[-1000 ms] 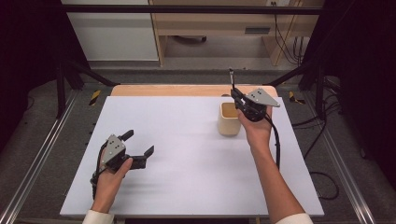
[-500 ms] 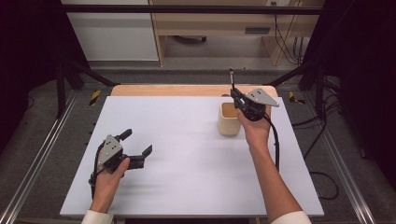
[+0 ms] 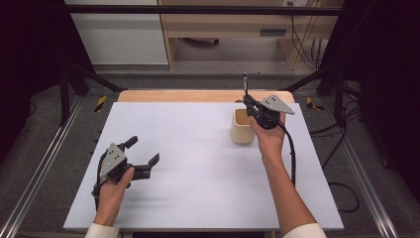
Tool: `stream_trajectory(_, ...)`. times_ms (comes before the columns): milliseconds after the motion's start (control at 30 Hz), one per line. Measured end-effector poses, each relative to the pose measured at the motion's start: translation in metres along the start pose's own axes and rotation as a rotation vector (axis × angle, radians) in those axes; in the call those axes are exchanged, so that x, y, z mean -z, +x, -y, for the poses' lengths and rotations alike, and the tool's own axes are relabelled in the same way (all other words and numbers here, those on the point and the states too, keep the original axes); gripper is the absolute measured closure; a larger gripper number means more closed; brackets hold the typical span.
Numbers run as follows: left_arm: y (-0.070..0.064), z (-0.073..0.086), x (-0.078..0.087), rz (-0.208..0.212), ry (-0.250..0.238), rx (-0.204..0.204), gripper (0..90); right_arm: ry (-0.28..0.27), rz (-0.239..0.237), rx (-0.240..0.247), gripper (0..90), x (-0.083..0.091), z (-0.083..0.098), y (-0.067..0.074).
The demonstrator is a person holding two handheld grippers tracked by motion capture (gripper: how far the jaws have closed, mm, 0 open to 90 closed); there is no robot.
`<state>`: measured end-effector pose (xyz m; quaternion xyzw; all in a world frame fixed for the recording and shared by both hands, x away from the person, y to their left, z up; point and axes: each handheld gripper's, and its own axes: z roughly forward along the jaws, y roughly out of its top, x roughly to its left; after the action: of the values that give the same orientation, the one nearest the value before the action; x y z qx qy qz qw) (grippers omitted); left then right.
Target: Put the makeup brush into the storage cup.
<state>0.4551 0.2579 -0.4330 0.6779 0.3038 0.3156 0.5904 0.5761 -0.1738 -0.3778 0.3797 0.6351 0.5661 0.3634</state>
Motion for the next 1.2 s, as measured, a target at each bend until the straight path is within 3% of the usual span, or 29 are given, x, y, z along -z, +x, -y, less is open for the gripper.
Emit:
stream_trajectory(300, 0.001, 0.001, 0.0, 0.004, -0.002, 0.006, 1.7, 0.013, 0.003, -0.024, 83.6, -0.002, 0.012, -0.004)
stream_trajectory(933, 0.003, 0.001, 0.004, 0.007, -0.02, 0.015, 1.5, 0.037, 0.0, -0.021, 83.6, 0.001, 0.028, -0.003)
stream_trajectory(1200, 0.002, 0.0, 0.004, 0.009, -0.022, 0.015, 1.5, 0.058, -0.001, 0.025, 83.6, 0.002, 0.032, 0.001)
